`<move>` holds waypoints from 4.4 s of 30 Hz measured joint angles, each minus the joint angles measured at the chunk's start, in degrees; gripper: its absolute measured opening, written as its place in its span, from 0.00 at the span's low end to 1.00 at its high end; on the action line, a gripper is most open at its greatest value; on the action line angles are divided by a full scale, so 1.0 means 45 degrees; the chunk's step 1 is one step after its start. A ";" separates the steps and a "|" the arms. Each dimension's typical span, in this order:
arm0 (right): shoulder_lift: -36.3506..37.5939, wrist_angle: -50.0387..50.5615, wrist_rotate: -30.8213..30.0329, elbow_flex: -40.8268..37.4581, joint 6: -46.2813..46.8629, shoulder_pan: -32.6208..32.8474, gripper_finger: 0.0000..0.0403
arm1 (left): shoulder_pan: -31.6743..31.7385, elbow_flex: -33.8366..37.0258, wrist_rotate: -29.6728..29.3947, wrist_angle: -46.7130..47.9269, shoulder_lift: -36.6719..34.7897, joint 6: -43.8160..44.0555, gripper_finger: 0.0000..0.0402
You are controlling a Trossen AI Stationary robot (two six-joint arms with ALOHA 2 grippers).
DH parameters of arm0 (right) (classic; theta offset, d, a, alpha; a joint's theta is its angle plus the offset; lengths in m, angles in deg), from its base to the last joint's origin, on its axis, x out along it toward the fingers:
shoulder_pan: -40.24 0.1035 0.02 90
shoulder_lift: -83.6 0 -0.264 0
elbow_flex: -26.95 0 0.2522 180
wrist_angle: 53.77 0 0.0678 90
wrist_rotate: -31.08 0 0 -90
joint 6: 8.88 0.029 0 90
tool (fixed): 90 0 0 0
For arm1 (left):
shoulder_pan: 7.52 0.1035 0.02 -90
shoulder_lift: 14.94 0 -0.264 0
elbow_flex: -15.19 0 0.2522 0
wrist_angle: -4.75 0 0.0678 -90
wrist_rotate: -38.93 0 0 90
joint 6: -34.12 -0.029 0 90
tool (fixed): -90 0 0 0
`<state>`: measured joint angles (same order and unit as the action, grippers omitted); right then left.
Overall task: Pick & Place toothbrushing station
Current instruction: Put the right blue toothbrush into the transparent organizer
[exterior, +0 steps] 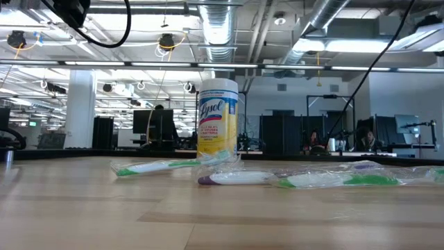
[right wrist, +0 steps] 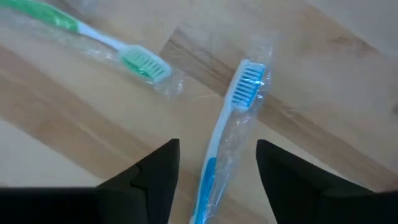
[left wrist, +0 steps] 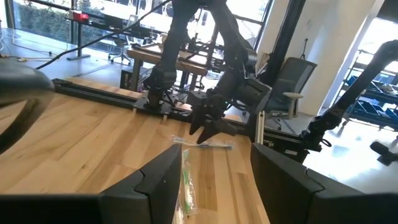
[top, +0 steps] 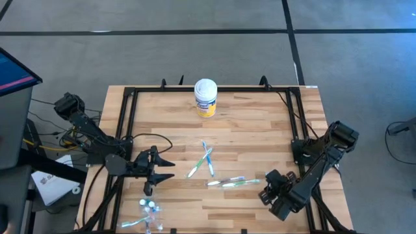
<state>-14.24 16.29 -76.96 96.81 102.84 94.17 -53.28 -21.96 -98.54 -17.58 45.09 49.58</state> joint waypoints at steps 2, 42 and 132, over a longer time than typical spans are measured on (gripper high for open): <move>0.0004 -0.0036 0.0000 -0.0114 0.0160 0.0000 0.53 | 0.0000 -0.0002 0.0000 0.0001 0.0000 0.0000 0.47; 0.0010 -0.1678 -0.0026 -0.1157 0.0191 -0.0097 0.01 | 0.0000 -0.0002 0.0000 0.0016 0.0001 0.0000 0.47; 0.1676 -1.7878 -0.1609 0.0684 -2.1929 -0.7729 0.00 | 0.5765 -0.0002 0.5969 -0.6963 0.3820 -0.1397 0.38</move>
<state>-6.70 -64.16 -84.20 99.89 4.15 59.39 -27.34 -21.97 -71.67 -48.92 62.28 43.30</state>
